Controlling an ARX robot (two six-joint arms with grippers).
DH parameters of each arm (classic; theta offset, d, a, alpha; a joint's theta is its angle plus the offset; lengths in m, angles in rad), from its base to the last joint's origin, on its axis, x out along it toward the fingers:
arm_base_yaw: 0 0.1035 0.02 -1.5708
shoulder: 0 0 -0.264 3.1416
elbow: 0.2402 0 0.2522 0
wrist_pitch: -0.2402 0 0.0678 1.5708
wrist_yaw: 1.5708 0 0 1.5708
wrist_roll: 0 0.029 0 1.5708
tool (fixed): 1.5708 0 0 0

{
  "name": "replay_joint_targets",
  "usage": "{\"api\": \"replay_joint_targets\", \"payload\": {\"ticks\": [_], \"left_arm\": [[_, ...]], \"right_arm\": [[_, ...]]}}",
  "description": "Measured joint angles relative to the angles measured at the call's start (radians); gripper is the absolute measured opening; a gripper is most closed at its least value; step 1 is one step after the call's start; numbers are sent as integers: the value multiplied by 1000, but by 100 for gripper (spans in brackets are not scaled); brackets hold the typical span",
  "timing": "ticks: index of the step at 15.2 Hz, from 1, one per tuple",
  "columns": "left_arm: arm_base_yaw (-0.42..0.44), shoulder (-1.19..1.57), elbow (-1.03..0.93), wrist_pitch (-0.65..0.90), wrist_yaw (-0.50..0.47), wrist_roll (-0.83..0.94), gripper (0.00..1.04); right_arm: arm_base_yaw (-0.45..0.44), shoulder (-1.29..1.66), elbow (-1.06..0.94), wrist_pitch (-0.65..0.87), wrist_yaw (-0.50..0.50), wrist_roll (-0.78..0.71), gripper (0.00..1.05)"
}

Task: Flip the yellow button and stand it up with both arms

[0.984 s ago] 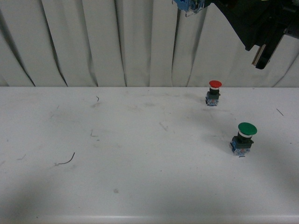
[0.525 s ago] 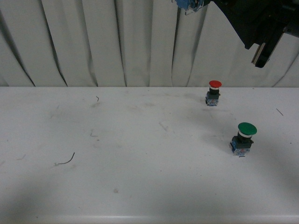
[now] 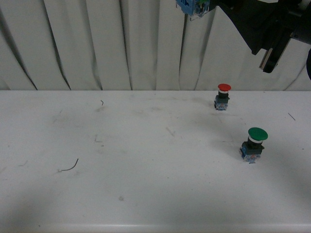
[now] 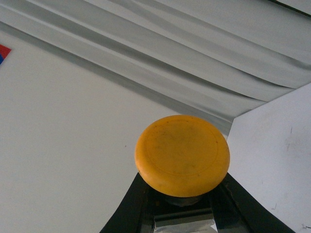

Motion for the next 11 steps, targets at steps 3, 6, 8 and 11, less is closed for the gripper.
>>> {"api": "replay_joint_targets", "payload": {"ticks": [3, 6, 8, 11], "left_arm": [[0, 0, 0, 0, 0, 0, 50], [0, 0, 0, 0, 0, 0, 85], [0, 0, 0, 0, 0, 1, 99], [0, 0, 0, 0, 0, 0, 98]], "right_arm": [[2, -9, 0, -4, -6, -137, 27], [-47, -69, 48, -57, 109, -421, 27], [-134, -78, 131, -331, 267, -692, 27], [-299, 22, 212, -639, 489, -1032, 27]]}}
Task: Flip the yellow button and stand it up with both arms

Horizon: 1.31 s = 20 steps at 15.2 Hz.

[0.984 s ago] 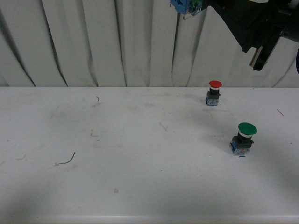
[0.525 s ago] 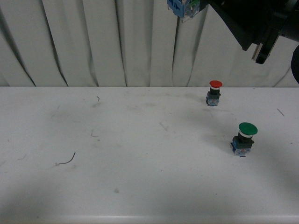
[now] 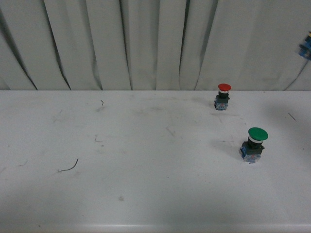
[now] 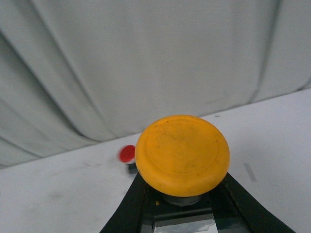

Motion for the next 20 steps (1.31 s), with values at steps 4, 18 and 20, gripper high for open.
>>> {"api": "replay_joint_targets", "payload": {"ticks": [4, 18, 20], "left_arm": [[0, 0, 0, 0, 0, 0, 98], [0, 0, 0, 0, 0, 0, 98], [0, 0, 0, 0, 0, 0, 98]], "right_arm": [[-62, 90, 72, -68, 65, -166, 27], [165, 504, 474, -361, 180, -70, 27], [170, 541, 518, -385, 180, -54, 27]]}}
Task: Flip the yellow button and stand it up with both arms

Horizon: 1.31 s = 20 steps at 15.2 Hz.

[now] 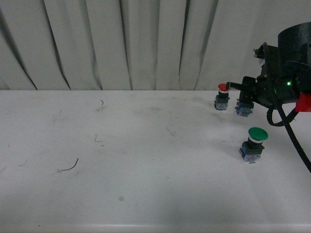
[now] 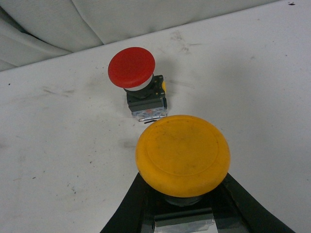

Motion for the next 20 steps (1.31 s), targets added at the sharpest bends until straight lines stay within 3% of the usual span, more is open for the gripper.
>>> {"api": "replay_joint_targets", "payload": {"ticks": [6, 20], "left_arm": [[0, 0, 0, 0, 0, 0, 98], [0, 0, 0, 0, 0, 0, 98]], "right_arm": [[28, 79, 100, -44, 9, -12, 27], [39, 93, 32, 37, 45, -72, 27]]}}
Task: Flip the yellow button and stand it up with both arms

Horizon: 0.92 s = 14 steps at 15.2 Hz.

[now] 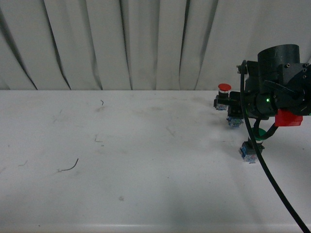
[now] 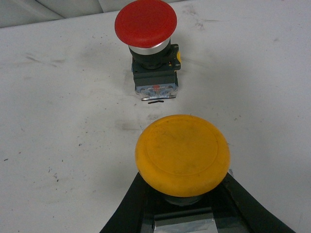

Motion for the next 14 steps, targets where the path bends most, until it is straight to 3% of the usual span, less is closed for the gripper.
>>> {"api": "replay_joint_targets", "payload": {"ticks": [8, 9, 11, 13, 14], "left_arm": [[0, 0, 0, 0, 0, 0, 98], [0, 0, 0, 0, 0, 0, 98], [0, 0, 0, 0, 0, 0, 98], [0, 0, 0, 0, 0, 0, 98], [0, 0, 0, 0, 0, 0, 98]], "right_arm": [[0, 9, -1, -2, 8, -29, 27], [-1, 10, -1, -4, 7, -32, 49], [-1, 10, -1, -3, 7, -32, 75], [-1, 10, -2, -2, 7, -32, 95], [-2, 10, -2, 0, 6, -32, 100]]}}
